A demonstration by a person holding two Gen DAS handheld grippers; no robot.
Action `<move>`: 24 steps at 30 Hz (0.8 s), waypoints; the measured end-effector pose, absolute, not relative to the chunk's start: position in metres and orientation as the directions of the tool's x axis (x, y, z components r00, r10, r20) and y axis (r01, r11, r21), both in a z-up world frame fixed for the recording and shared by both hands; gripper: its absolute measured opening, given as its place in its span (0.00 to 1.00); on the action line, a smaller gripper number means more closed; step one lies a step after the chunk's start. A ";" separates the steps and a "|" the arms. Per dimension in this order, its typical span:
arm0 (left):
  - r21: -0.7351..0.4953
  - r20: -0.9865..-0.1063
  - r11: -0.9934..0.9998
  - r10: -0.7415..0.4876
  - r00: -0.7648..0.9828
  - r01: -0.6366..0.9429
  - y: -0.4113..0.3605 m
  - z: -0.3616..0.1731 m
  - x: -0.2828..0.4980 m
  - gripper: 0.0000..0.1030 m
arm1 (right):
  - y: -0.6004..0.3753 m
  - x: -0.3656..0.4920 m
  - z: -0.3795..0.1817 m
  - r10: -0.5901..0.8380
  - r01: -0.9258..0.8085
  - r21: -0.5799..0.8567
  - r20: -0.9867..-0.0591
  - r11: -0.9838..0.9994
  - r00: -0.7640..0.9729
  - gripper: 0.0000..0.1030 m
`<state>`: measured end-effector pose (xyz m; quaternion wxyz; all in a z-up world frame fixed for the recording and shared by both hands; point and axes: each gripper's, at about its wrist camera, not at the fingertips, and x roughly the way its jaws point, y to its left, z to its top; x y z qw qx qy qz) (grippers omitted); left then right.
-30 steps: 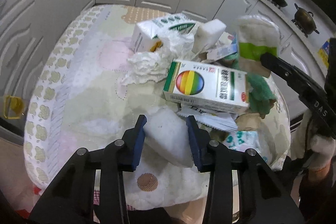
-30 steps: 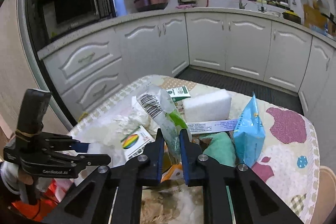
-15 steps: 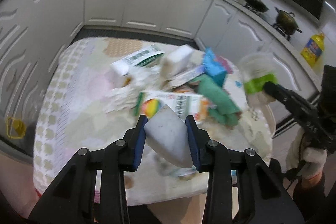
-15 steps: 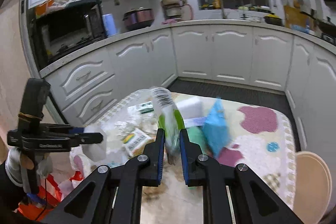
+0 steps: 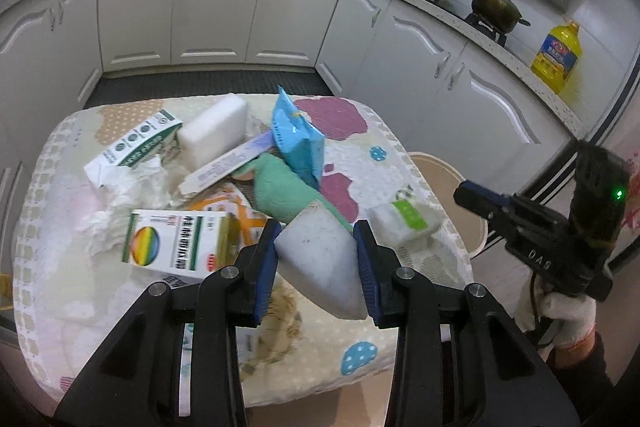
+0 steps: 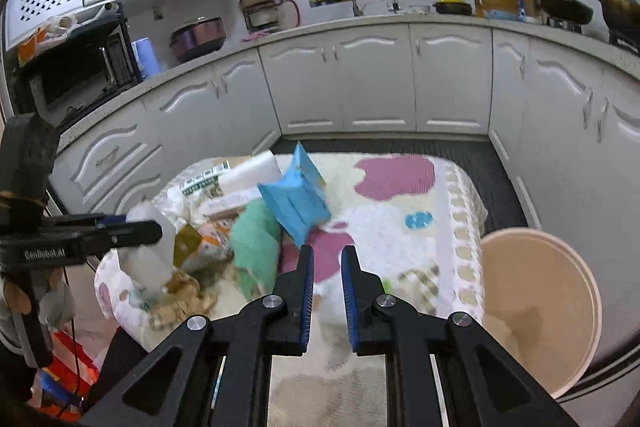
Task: Collect trash
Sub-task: 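Carry the white-green bottle with the right tool over the beige bin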
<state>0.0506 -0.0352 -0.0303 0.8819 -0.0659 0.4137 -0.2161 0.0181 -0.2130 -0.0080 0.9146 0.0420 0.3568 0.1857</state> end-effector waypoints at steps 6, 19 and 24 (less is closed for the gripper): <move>-0.281 -0.708 0.900 -0.429 0.561 0.333 -0.042 -0.030 0.050 0.34 | -0.230 0.012 -0.033 0.343 -0.286 0.202 -0.691 0.937 0.636 0.69; -0.268 -0.710 0.906 -0.416 0.568 0.328 -0.041 -0.027 0.047 0.34 | -0.230 0.050 -0.098 0.310 -0.145 0.278 -0.767 0.950 0.562 0.27; -0.269 -0.710 0.905 -0.417 0.568 0.328 -0.043 -0.022 0.051 0.34 | -0.246 0.039 -0.074 0.309 -0.136 0.292 -0.710 0.947 0.633 0.11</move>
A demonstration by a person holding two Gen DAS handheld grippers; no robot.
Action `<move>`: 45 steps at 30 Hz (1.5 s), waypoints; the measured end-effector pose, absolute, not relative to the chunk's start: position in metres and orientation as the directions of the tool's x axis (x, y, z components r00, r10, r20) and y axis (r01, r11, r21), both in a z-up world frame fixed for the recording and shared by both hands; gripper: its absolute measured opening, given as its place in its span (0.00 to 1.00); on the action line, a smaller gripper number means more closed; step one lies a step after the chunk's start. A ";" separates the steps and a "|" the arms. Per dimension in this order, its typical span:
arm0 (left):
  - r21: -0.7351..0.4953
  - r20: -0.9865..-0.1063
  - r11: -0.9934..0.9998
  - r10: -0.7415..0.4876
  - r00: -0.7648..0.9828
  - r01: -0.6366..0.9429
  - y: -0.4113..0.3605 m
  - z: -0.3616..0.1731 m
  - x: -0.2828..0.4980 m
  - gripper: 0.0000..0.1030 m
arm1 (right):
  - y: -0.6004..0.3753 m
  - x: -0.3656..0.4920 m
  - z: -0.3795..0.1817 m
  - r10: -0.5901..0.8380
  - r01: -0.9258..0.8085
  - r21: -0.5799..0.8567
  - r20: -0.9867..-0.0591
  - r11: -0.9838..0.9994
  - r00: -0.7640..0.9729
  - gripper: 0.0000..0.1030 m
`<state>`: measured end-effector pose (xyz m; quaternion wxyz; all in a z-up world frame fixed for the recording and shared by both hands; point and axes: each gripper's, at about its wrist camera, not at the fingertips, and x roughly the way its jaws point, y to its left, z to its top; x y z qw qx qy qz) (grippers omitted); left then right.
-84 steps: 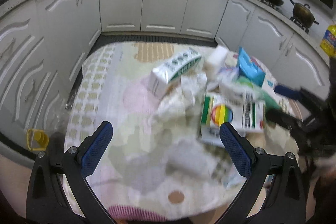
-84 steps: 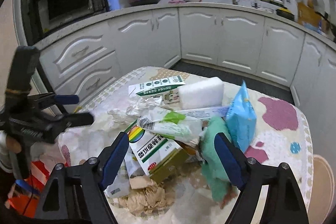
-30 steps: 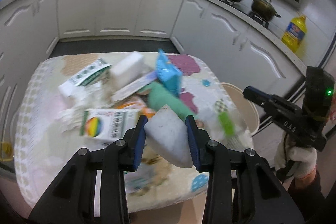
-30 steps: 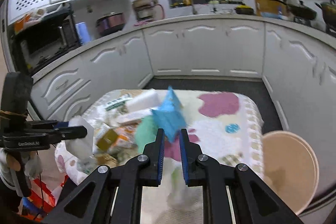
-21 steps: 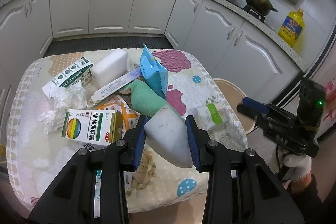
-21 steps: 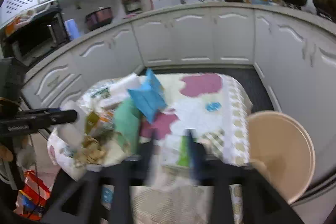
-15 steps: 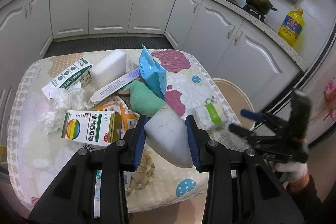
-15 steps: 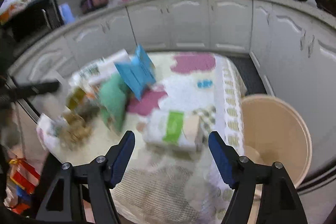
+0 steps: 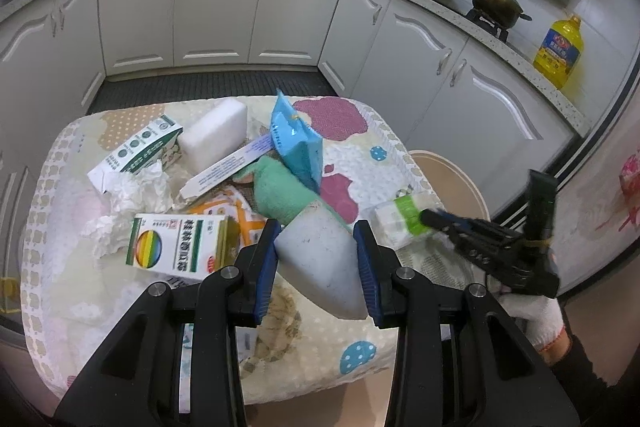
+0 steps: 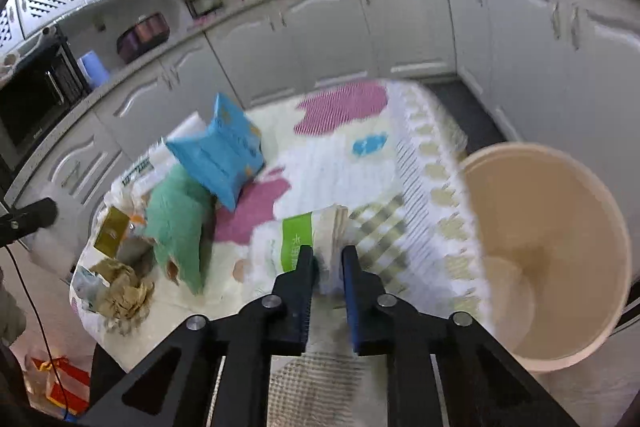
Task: Collect trash
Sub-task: 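Carry the white-green bottle with the right tool over the beige bin, then open the right tool and drop the bottle and sponge into the bin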
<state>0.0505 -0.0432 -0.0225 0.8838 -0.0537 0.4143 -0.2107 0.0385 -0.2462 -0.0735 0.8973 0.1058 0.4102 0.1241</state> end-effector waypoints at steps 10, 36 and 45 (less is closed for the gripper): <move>-0.282 -0.690 0.857 -0.493 0.529 0.430 -0.109 -0.007 0.059 0.34 | -0.300 0.017 -0.030 0.189 -0.060 0.214 -0.656 0.975 0.731 0.10; -0.316 -0.772 0.814 -0.519 0.366 0.488 -0.312 -0.081 0.142 0.51 | -0.415 0.026 -0.095 -0.060 0.222 0.108 -0.769 0.969 0.637 0.44; -0.313 -0.758 0.819 -0.520 0.394 0.480 -0.290 -0.066 0.130 0.63 | -0.409 0.014 -0.090 -0.035 0.219 0.146 -0.752 0.965 0.658 0.45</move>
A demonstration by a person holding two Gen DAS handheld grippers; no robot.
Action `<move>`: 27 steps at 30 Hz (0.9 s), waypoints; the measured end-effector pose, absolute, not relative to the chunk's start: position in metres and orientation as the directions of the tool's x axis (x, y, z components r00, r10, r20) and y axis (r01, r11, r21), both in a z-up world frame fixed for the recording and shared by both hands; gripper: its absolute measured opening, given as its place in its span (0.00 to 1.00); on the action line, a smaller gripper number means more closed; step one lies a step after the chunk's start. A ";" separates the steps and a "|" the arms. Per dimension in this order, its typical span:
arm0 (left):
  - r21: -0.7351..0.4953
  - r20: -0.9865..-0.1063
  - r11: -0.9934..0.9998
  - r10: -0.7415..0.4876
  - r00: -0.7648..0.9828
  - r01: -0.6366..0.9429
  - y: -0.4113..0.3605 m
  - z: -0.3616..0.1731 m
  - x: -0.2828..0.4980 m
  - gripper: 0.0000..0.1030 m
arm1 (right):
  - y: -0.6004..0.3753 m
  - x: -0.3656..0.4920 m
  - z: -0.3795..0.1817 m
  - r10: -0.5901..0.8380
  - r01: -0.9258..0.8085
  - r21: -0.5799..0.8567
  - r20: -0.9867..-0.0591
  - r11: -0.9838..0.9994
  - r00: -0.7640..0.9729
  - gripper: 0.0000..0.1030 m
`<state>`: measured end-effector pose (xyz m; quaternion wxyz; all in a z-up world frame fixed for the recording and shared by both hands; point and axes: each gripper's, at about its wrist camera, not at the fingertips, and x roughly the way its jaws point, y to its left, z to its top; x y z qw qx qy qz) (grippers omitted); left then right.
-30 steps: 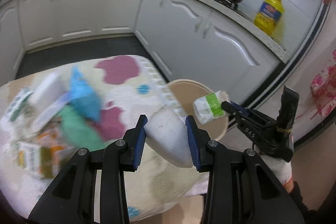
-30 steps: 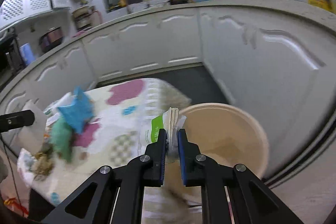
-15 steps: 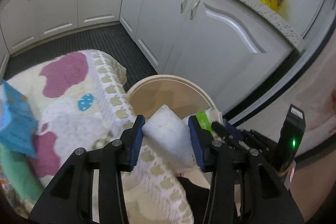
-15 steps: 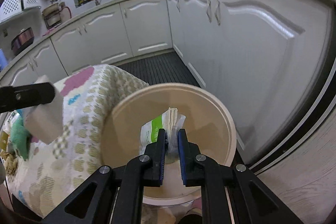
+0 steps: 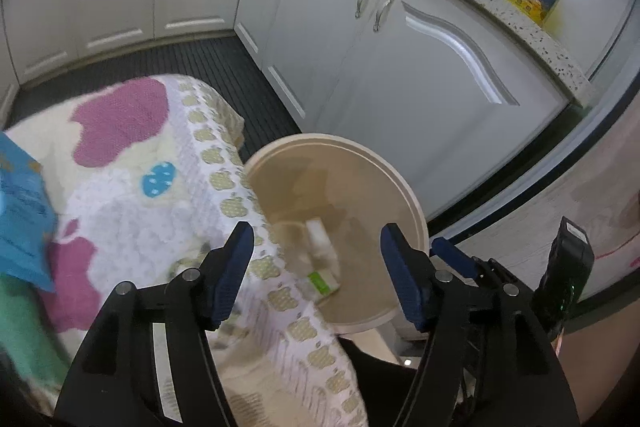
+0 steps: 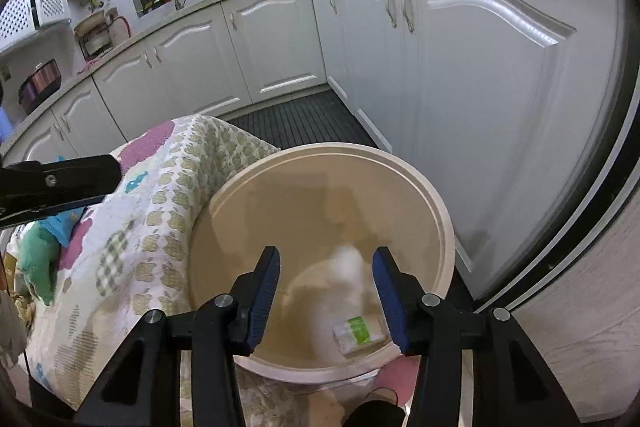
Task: Collect trash
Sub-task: 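Open the right tool and drop the bottle and sponge into the bin, then move both tools back over the table toward the remaining trash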
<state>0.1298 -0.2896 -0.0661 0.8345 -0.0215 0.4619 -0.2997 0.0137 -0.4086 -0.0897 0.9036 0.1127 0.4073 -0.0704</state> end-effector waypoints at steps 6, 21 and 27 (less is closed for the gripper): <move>-0.272 -0.743 0.830 -0.502 0.442 0.486 -0.273 -0.051 0.112 0.63 | -0.392 0.009 -0.082 -0.033 0.208 0.144 -0.743 0.967 0.668 0.61; -0.152 -0.662 0.882 -0.425 0.617 0.445 -0.215 -0.020 0.075 0.63 | -0.339 0.003 -0.040 -0.013 0.148 0.134 -0.699 0.980 0.715 0.70; -0.119 -0.637 0.917 -0.365 0.679 0.381 -0.183 -0.013 0.065 0.63 | -0.312 -0.002 -0.017 0.011 0.117 0.147 -0.665 0.982 0.747 0.75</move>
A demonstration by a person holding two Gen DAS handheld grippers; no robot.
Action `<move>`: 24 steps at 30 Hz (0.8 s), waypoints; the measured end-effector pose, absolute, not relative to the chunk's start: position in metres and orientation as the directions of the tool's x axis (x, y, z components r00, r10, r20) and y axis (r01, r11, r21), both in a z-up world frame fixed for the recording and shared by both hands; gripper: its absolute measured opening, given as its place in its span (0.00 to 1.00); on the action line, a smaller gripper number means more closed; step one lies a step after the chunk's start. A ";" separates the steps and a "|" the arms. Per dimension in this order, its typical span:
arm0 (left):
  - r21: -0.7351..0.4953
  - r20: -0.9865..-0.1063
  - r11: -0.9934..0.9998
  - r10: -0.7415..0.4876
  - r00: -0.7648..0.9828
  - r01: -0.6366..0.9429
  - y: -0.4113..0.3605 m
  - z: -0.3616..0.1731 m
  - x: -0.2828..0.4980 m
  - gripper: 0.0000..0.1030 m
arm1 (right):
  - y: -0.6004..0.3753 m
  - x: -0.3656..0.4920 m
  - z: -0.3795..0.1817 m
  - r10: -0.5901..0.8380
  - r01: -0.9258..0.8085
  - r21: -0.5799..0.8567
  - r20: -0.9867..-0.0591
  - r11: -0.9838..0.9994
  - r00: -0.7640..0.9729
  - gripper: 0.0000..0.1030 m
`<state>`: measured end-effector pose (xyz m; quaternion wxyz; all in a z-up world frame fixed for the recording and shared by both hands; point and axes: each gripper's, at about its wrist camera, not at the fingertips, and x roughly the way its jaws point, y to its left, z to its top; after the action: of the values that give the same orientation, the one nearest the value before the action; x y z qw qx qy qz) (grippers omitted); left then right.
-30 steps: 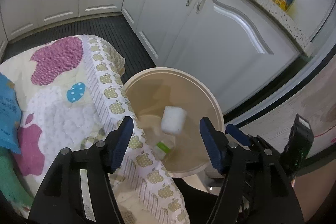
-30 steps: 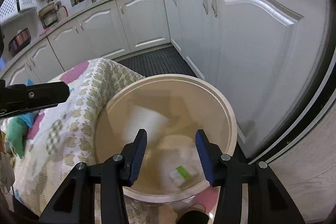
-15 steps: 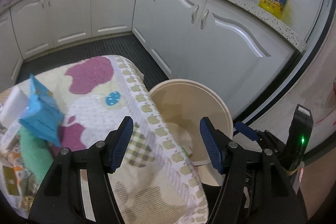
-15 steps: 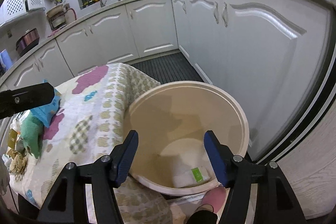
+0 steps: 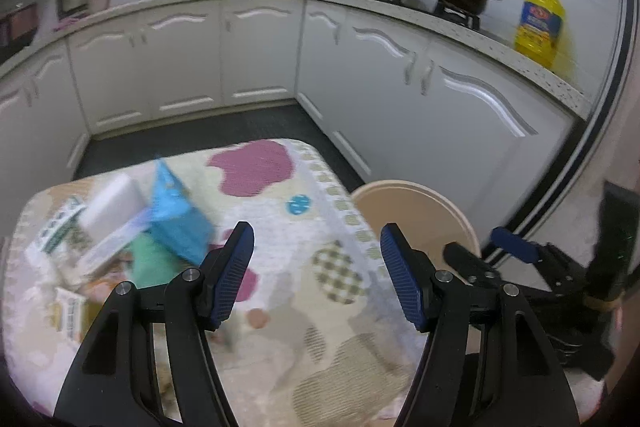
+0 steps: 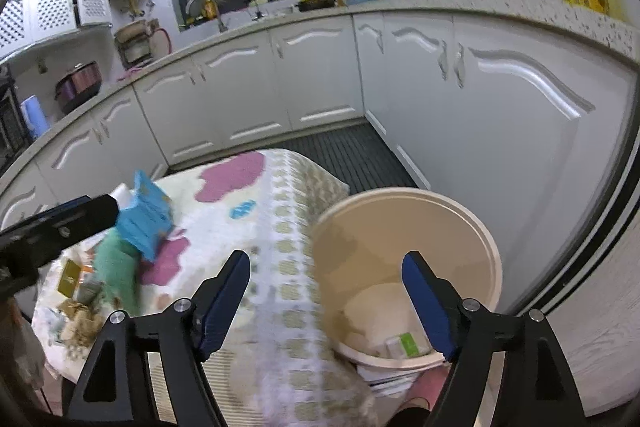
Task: Collect trash
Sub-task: 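Move both tools back over the table toward the remaining trash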
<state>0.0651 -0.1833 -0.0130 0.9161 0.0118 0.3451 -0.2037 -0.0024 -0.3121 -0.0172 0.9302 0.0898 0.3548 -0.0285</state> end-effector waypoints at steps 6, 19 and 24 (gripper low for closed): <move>-0.125 -0.615 0.930 -0.346 0.709 0.346 -0.150 -0.007 0.056 0.63 | -0.280 -0.006 -0.002 0.034 0.069 0.136 -0.640 0.988 0.768 0.76; -0.114 -0.586 0.954 -0.290 0.757 0.277 -0.088 -0.002 0.036 0.63 | -0.219 -0.008 0.015 0.100 -0.044 0.105 -0.620 0.993 0.779 0.76; -0.101 -0.581 0.965 -0.255 0.773 0.243 -0.061 -0.002 0.031 0.63 | -0.198 -0.008 0.018 0.127 -0.087 0.095 -0.620 0.992 0.774 0.79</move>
<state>0.0308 -0.0606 -0.0016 0.9415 -0.0101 0.3098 -0.1324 -0.0076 -0.1975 0.0175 0.9414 0.0307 0.3312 0.0568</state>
